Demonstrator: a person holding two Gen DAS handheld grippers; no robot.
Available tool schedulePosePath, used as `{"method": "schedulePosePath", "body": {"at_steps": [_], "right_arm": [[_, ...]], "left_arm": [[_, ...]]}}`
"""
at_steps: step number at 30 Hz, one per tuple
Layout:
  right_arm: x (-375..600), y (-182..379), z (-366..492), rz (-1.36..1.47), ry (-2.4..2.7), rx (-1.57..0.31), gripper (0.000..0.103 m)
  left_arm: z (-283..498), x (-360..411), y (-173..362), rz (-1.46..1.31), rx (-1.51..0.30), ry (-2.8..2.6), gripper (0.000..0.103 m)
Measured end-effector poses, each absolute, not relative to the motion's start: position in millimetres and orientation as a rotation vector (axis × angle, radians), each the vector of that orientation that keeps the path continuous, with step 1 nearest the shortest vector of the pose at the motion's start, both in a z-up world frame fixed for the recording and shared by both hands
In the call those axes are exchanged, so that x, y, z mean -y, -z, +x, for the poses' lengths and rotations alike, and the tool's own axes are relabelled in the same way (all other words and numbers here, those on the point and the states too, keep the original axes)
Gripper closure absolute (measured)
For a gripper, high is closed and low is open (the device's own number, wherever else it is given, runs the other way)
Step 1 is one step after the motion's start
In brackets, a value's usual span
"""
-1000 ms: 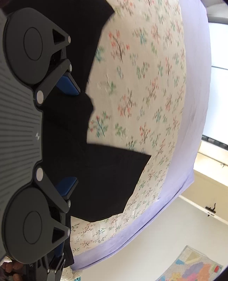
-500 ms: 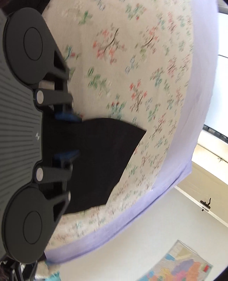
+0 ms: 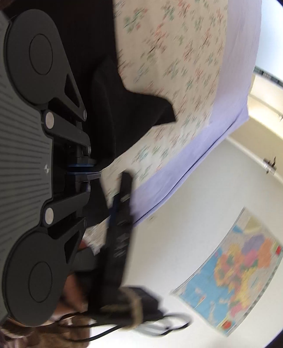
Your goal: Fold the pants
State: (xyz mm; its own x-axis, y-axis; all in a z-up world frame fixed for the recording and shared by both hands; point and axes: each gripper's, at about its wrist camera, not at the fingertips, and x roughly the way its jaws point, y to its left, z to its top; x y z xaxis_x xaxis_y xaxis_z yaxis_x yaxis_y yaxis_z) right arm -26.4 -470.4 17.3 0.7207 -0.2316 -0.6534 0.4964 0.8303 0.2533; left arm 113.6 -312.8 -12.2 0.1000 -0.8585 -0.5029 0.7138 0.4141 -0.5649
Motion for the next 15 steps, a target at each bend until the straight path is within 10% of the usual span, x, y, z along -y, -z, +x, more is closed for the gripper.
{"method": "schedulePosePath", "body": {"at_steps": [8,15], "right_arm": [[483,-23,-53,0.496,0.438,-0.619,0.016],[469,-14,-61,0.442,0.393,-0.689,0.016]], "left_arm": [[34,323,50,-0.111,-1.006,1.310,0.053],[-2,305,54,-0.013,-0.974,1.323,0.008]]}}
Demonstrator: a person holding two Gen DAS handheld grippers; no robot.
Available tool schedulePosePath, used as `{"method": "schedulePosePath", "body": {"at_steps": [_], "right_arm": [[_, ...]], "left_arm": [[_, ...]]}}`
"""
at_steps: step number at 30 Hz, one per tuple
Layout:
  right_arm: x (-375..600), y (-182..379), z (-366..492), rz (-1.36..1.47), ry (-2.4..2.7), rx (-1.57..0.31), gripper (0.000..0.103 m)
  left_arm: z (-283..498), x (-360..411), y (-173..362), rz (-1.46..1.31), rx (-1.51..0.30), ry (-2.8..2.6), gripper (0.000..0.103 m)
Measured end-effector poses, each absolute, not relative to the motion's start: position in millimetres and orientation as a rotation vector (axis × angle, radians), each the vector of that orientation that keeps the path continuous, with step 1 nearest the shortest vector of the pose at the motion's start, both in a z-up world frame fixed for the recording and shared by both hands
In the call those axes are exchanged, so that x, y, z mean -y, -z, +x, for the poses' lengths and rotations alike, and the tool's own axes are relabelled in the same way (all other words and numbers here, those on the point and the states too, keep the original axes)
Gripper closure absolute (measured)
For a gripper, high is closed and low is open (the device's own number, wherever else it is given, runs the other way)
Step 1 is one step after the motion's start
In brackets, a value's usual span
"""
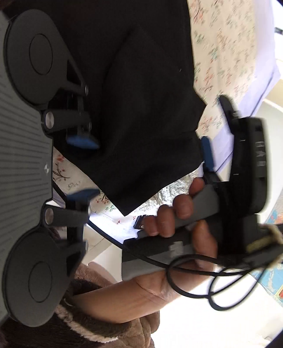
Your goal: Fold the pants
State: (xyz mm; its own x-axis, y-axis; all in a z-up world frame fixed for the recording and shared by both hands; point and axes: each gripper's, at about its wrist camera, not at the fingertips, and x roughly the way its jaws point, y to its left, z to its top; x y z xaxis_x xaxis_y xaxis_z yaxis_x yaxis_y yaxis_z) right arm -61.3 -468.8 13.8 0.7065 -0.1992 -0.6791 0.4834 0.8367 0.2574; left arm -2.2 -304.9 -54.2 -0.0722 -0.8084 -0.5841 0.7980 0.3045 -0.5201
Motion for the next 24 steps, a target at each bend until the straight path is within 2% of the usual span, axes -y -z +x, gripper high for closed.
{"method": "schedulePosePath", "body": {"at_steps": [2,6,9,13,14,15,16,18,21,24], "right_arm": [[464,-10,-64,0.426,0.371,-0.712,0.016],[453,-5,-68,0.388,0.316,-0.742,0.016],[450,-5,-75,0.364,0.335,-0.746,0.016],[458,-10,-88,0.393,0.359,-0.723,0.016],[460,-12,-91,0.399,0.363,-0.715,0.016],[461,-13,-93,0.404,0.366,-0.707,0.016],[463,-14,-95,0.407,0.369,-0.701,0.016],[468,-16,-98,0.415,0.380,-0.690,0.016],[479,-19,-102,0.440,0.393,-0.671,0.017],[490,-21,-106,0.473,0.397,-0.659,0.018]], "left_arm": [[1,292,48,-0.039,-0.940,1.266,0.000],[15,274,48,-0.100,-0.920,1.156,0.000],[32,279,64,-0.133,-0.973,1.043,0.000],[47,294,79,-0.183,-0.939,0.942,0.000],[49,300,79,-0.186,-0.919,0.937,0.003],[50,308,79,-0.186,-0.902,0.942,0.013],[50,316,78,-0.186,-0.892,0.956,0.018],[46,331,75,-0.188,-0.872,1.002,0.037],[21,340,63,-0.195,-0.823,1.130,0.047],[-5,366,61,-0.194,-0.805,1.320,0.049]]}}
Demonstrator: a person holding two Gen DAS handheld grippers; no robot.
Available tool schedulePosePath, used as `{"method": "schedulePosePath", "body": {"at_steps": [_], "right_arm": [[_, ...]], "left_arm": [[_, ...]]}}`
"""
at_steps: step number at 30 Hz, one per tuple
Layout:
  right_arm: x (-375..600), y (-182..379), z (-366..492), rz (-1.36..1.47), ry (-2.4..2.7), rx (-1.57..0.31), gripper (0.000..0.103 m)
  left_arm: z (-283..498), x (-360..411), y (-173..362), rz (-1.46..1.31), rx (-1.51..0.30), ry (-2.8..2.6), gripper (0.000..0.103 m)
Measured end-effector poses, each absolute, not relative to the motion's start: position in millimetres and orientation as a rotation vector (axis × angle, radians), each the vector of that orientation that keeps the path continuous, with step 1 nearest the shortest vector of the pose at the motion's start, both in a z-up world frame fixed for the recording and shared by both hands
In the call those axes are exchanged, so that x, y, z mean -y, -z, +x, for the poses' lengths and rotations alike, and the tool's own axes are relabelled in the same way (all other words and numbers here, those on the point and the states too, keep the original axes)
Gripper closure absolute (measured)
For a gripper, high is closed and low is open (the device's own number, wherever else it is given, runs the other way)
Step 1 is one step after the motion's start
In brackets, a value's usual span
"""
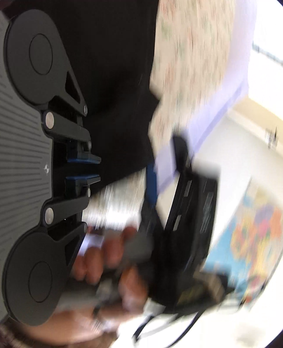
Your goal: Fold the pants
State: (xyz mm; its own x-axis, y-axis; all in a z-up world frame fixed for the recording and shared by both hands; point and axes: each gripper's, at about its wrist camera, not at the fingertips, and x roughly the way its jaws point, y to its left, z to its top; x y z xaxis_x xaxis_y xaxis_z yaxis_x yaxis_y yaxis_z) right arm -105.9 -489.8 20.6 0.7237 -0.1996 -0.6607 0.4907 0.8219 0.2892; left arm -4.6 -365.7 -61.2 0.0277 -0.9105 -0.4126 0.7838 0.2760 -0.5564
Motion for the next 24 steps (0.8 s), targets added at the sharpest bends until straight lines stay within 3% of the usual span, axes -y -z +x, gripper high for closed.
{"method": "schedulePosePath", "body": {"at_steps": [4,7,11,15,19,20,21,23,24], "right_arm": [[502,-21,-114,0.504,0.403,-0.643,0.018],[509,-20,-120,0.523,0.410,-0.639,0.018],[513,-16,-123,0.556,0.385,-0.639,0.031],[501,-3,-106,0.520,0.303,-0.708,0.039],[474,15,-79,0.380,0.245,-0.785,0.040],[468,19,-74,0.350,0.227,-0.799,0.048],[461,23,-69,0.318,0.214,-0.814,0.067],[449,29,-63,0.240,0.220,-0.858,0.095],[444,29,-63,0.207,0.236,-0.868,0.095]], "left_arm": [[-34,395,64,-0.095,-0.865,1.566,0.048],[-55,404,69,0.012,-0.872,1.617,0.032],[-62,384,73,0.096,-0.849,1.541,0.013],[-52,354,69,0.100,-0.828,1.423,0.008],[-38,325,65,0.080,-0.806,1.308,0.001],[-36,316,64,0.081,-0.798,1.280,0.000],[-34,310,64,0.084,-0.793,1.249,0.000],[-30,298,64,0.081,-0.795,1.196,0.000],[-28,292,65,0.074,-0.799,1.179,0.000]]}}
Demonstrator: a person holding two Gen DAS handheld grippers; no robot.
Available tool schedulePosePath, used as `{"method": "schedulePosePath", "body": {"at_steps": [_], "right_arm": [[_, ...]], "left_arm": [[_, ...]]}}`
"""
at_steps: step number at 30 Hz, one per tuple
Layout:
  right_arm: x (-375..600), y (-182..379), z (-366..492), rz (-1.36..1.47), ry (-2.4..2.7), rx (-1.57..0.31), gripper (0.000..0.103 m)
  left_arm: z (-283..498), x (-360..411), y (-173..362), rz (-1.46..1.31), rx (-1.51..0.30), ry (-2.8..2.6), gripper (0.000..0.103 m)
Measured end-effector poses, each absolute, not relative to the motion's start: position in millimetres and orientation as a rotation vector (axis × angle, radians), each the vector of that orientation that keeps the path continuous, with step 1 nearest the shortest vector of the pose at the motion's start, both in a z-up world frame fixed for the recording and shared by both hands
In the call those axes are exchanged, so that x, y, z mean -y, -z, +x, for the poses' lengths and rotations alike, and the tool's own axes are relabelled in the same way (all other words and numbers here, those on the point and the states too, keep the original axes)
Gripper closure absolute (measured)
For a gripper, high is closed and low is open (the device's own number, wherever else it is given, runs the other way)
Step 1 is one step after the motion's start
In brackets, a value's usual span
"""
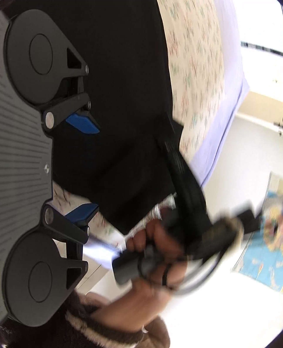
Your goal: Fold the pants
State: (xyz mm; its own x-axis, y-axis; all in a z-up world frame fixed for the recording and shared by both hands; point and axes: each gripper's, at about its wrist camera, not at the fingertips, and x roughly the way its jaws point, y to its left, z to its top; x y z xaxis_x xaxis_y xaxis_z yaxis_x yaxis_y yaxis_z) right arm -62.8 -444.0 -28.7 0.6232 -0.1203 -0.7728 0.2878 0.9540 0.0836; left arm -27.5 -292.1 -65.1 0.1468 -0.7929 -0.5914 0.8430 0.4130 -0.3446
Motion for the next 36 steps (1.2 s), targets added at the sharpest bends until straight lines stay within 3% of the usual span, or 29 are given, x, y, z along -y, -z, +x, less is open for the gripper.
{"method": "schedulePosePath", "body": {"at_steps": [7,11,16,17,20,25,27,36], "right_arm": [[444,-13,-121,0.110,0.432,-0.776,0.096],[458,-16,-159,0.148,0.538,-0.779,0.087],[458,-33,-183,0.176,0.594,-0.710,0.087],[455,-36,-182,0.176,0.585,-0.694,0.085],[444,-42,-168,0.150,0.561,-0.680,0.061],[424,-41,-133,0.039,0.560,-0.708,0.049],[415,-41,-120,-0.024,0.578,-0.711,0.036],[369,-22,-51,-0.104,0.369,-0.769,0.032]], "left_arm": [[-19,270,68,0.075,-0.822,1.133,0.000],[-14,273,67,0.089,-0.814,1.116,0.000],[-1,239,55,0.104,-0.806,1.065,0.000],[2,235,53,0.114,-0.799,1.050,0.000],[12,220,46,0.138,-0.768,0.988,0.000],[46,188,35,0.159,-0.725,0.853,0.000],[63,173,32,0.167,-0.710,0.789,0.000],[148,85,27,0.164,-0.705,0.471,0.000]]}}
